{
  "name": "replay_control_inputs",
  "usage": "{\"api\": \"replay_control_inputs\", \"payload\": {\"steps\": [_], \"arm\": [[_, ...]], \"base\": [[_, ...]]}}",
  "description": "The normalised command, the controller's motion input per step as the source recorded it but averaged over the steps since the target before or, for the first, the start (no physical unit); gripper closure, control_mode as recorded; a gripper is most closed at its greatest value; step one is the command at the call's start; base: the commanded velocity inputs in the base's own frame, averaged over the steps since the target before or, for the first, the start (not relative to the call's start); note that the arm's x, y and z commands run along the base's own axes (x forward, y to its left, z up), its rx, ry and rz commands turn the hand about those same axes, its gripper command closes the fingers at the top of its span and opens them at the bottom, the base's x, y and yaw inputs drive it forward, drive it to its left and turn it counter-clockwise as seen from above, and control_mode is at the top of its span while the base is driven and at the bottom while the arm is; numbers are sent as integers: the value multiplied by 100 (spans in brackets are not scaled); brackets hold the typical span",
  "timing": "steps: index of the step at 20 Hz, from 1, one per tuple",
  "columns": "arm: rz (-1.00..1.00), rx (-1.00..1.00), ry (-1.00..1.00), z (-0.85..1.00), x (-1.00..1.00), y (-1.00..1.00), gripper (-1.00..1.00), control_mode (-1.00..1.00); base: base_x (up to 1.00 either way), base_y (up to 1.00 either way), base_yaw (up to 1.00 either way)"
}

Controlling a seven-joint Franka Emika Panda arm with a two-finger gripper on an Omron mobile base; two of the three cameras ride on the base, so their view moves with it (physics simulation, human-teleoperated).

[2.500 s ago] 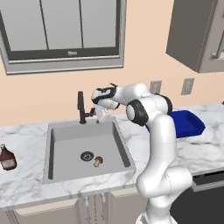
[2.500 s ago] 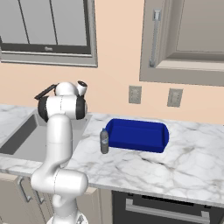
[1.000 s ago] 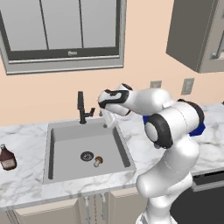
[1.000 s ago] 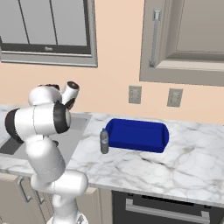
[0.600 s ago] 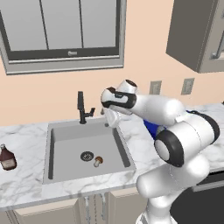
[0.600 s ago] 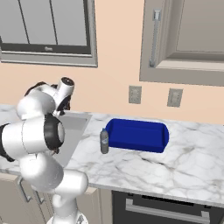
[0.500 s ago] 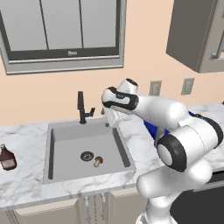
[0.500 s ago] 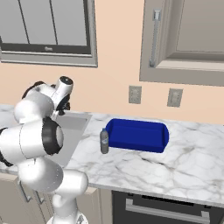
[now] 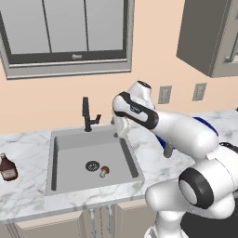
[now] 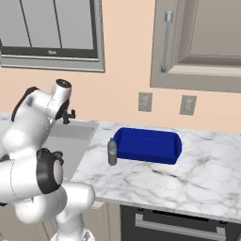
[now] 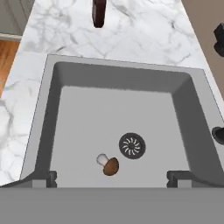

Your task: Pick up all produce items and place them in the sink. Turn on the sink faucet to wash them. Then turn the sink off and put them in the tray.

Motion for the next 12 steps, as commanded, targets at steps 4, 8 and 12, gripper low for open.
{"api": "replay_control_inputs", "payload": {"steps": [4,8,12], "arm": [[-18,0,9,7,-57,0,-100,-100],[-27,0,10,0,-51,0,-100,-100],[-34,0,9,0,-41,0,-100,-100]], "base": [[0,0,0],[0,0,0],[0,0,0]]}}
